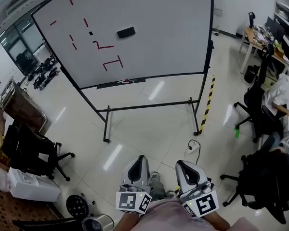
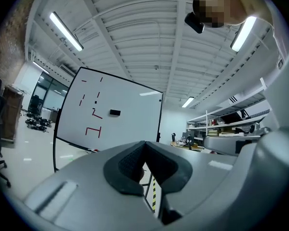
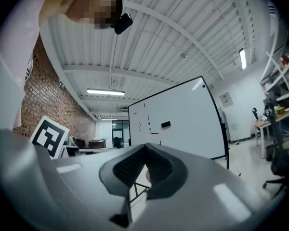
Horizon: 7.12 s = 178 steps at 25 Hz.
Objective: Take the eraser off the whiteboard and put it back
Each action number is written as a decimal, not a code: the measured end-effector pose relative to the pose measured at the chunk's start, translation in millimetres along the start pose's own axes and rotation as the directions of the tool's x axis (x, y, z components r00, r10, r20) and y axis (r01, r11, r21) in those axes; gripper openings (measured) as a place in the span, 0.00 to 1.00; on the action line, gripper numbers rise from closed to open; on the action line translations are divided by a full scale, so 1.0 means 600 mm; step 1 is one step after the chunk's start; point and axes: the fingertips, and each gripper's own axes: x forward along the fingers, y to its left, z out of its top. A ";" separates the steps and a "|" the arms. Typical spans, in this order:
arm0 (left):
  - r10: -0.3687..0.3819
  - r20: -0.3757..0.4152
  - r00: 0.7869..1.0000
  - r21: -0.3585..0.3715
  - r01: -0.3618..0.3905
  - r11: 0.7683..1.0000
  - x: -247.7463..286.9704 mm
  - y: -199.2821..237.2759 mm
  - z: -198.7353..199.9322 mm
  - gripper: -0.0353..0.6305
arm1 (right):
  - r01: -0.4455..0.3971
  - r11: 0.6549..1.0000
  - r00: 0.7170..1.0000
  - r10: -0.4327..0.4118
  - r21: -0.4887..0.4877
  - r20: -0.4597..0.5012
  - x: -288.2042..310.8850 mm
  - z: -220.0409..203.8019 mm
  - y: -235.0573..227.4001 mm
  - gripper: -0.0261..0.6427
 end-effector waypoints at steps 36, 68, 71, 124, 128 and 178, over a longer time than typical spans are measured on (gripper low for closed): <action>0.002 0.138 0.990 0.990 -0.138 -0.023 1.077 0.445 0.210 0.72 | 0.389 0.918 0.899 -0.398 -0.081 -0.184 0.728 -0.074 -0.469 0.04; -0.198 0.462 0.865 0.816 -0.327 0.476 0.290 0.000 0.226 0.50 | 0.313 0.948 0.950 -0.313 -0.049 0.004 0.182 -0.019 -0.260 0.04; -0.152 0.447 0.881 0.772 -0.295 0.563 0.157 -0.072 0.210 0.50 | 0.279 0.960 0.960 -0.279 -0.014 0.005 0.090 0.004 -0.218 0.04; -0.003 0.580 0.815 0.348 -0.245 0.905 -0.062 -0.038 0.263 0.48 | 0.077 0.996 0.992 -0.071 -0.053 0.106 0.025 0.073 -0.049 0.04; -0.037 0.614 0.788 0.401 -0.271 0.875 0.019 -0.004 0.309 0.48 | 0.084 0.995 0.990 -0.076 -0.061 0.121 0.062 0.080 -0.084 0.04; -0.048 0.544 0.837 0.524 -0.294 0.800 0.780 0.313 0.306 0.47 | 0.445 0.886 0.896 -0.439 -0.130 0.072 0.531 0.062 -0.464 0.04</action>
